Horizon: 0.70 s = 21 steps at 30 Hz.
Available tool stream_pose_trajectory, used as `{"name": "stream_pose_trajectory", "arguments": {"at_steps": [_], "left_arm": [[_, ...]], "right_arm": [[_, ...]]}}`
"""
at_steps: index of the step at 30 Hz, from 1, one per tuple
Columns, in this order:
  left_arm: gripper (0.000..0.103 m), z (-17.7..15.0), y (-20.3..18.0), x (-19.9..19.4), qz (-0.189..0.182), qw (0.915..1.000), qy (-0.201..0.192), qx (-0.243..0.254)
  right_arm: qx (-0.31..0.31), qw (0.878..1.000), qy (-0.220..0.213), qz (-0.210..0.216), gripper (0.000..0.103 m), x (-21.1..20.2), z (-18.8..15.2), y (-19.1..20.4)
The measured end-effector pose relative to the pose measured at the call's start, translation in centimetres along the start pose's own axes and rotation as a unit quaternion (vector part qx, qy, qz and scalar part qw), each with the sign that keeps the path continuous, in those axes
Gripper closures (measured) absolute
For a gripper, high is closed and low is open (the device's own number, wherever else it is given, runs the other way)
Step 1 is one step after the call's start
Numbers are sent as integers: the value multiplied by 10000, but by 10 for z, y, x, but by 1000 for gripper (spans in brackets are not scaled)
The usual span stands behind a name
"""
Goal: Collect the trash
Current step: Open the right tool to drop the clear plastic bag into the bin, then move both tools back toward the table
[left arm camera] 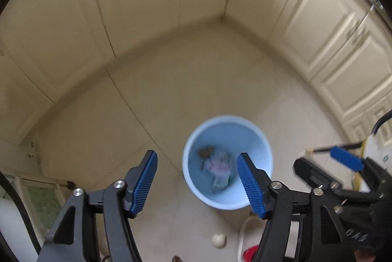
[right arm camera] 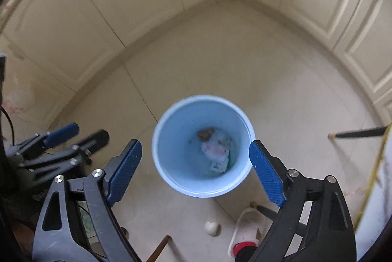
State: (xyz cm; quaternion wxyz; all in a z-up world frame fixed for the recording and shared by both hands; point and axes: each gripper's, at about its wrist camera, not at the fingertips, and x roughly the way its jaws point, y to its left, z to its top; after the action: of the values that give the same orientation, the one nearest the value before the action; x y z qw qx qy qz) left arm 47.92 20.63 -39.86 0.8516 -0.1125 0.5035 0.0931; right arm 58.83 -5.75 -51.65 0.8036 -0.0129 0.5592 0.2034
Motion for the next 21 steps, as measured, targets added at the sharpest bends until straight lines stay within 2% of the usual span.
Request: {"name": "stream_pose_trajectory", "arguments": {"at_steps": [5, 7, 10, 12, 15, 19, 21], "left_arm": [[30, -3, 6, -98, -6, 9963, -862, 3], [29, -10, -3, -140, 3, 9920, -1251, 140], [28, -26, -24, -194, -191, 9840, -1751, 282], [21, -42, -43, -228, -302, 9765, -2103, 372], [16, -75, -74, -280, -469, 9579, -2773, 574], [8, -122, -116, -338, -583, 9283, -3576, 836], [4, -147, -135, -363, -647, 9127, -3924, 941]], "right_arm": [[-282, 9963, -815, -34, 11, -98, 3, 37], [-375, 9915, -1245, -99, 11, -144, 0, 56], [-411, 9808, -1878, -320, 8, -210, -11, 79], [-371, 9718, -2275, -504, 5, -253, -22, 81], [-299, 9530, -2907, -797, 1, -321, -46, 82], [-228, 9193, -3733, -1228, 0, -410, -88, 80], [-185, 9052, -4015, -1377, 0, -445, -104, 81]]}}
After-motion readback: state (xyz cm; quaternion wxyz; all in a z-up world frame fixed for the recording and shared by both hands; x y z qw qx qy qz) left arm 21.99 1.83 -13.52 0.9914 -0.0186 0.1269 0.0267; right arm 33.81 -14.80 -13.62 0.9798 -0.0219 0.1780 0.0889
